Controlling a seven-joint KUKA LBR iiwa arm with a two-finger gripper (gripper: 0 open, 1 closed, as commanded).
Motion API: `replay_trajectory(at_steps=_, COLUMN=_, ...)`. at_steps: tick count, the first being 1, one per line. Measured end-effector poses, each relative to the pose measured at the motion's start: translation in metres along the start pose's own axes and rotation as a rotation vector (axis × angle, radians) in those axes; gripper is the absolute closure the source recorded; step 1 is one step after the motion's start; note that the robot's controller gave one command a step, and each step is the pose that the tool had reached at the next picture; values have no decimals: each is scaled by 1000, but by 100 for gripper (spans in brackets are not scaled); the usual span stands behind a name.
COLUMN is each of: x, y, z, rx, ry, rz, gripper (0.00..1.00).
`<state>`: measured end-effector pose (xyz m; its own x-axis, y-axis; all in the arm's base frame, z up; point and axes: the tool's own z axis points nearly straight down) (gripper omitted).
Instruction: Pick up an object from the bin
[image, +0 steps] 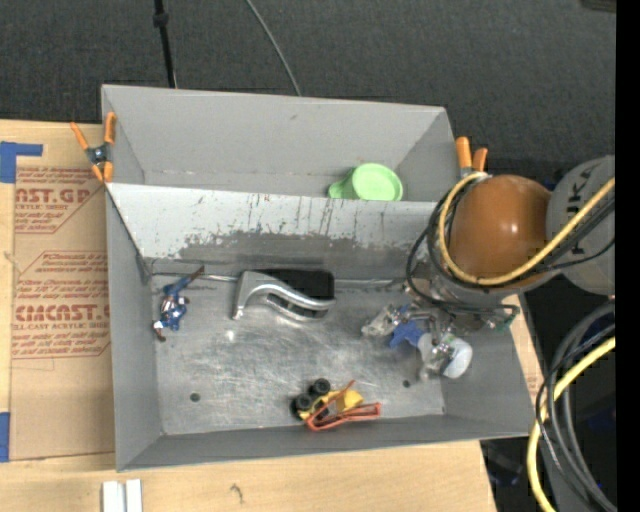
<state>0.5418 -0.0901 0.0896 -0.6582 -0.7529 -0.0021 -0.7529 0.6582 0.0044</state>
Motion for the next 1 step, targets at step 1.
replay_trajectory(at_steps=1, x=52, y=0, z=4, rx=1, ry=1, rz=-150, gripper=100)
